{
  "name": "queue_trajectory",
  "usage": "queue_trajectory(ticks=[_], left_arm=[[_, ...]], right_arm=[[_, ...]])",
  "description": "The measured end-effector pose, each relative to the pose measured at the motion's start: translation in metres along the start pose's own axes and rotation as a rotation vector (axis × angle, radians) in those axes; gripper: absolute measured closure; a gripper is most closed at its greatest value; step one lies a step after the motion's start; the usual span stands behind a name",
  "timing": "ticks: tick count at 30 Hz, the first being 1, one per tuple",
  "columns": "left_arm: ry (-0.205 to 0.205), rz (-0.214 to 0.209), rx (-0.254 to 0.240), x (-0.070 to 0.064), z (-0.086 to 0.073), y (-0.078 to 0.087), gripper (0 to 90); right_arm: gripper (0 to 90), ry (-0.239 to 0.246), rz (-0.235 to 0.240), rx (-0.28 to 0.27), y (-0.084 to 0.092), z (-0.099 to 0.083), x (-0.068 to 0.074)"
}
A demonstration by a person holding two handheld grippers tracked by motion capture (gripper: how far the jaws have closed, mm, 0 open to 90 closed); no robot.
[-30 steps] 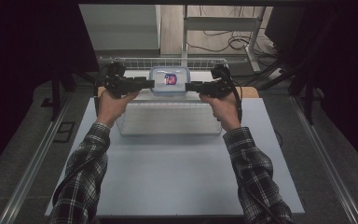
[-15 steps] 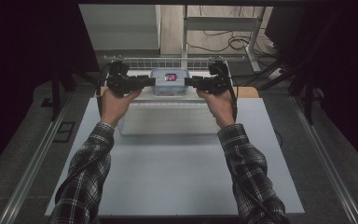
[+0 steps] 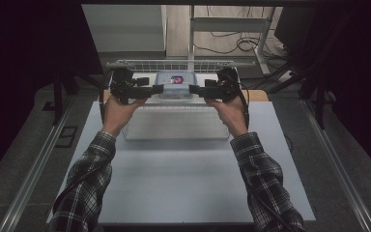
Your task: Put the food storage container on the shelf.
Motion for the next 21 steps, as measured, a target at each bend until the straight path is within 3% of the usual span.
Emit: queue_trajectory(ticks=[5,12,21], left_arm=[[-0.007,-0.018,-0.002,-0.005,-0.005,0.002,12.0],[-0.067,-0.004,0.029,-0.013,-0.019,0.001,6.8],[-0.119,0.013,0.025,-0.024,-0.031,0.007,3.8]], right_arm=[[16.3,0.022,0.000,0.011,0.000,-0.006,0.003],[10.2,0.060,-0.005,0.024,0.000,-0.015,0.007],[5.7,0.104,-0.017,0.035,0.002,-0.028,0.014]])
Point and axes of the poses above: each handheld gripper's, and its own axes: y roughly backward along the jaws, z roughly out of its top, x roughly to its left, the point moved 6 cm from there along -y, roughly forward along the jaws, and after that the axes turned 11 degrees about x, right-handed, at the moved point
